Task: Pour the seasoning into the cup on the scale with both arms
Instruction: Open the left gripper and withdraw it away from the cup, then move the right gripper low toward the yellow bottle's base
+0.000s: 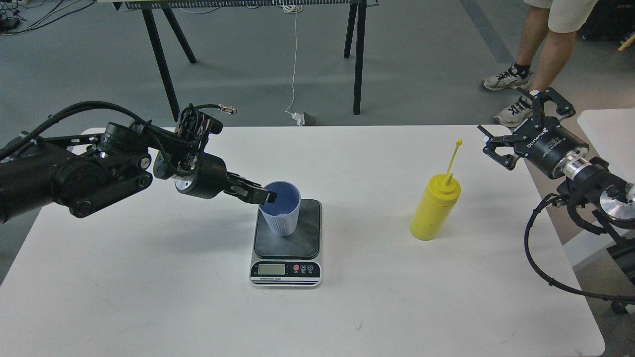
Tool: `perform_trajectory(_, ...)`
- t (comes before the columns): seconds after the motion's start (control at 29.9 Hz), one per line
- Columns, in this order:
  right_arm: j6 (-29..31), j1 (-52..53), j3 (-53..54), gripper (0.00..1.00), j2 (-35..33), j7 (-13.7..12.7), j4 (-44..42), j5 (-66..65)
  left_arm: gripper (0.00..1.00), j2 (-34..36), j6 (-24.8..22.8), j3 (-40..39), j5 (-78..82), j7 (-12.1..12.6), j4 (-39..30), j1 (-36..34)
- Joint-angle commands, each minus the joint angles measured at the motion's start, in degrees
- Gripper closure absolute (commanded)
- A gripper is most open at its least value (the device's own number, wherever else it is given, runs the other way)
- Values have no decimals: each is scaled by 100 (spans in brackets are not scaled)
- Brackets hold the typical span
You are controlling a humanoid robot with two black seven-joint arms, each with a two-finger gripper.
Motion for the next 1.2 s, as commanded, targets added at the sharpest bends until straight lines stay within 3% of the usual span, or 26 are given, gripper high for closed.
perform_trajectory(0.0,1,0,-3,1,17,0,0,0,11,17,0,-20,-362,0,13,-60)
perform_trajectory(0.17,1,26,-3,1,26,-96,17,17,1,263,0,-73,-529,0,5,-244)
perform_trajectory(0.27,1,105,6,1,0,-201,105,87,1,474,0,-292,-1055,0,22,-411)
perform_trajectory(0.43,1,369,243,1,-35,-868,193,630,1,668,0,-925,-2460,0,522,-473)
perform_trajectory(0.54,1,422,261,1,-219,-1579,193,1578,1,773,0,-996,-3094,0,777,-482)
perform_trajectory(0.57,1,413,270,1,-342,-1710,202,1878,1,800,0,-1005,-3209,0,822,-473)
perform_trajectory(0.9,1,-254,278,1,-1564,-1710,711,3585,1,809,0,-1092,-3588,0,857,-254)
perform_trajectory(1.17,1,-1440,279,1,-1644,-1710,756,3735,1,589,0,-1093,-3588,0,857,-60)
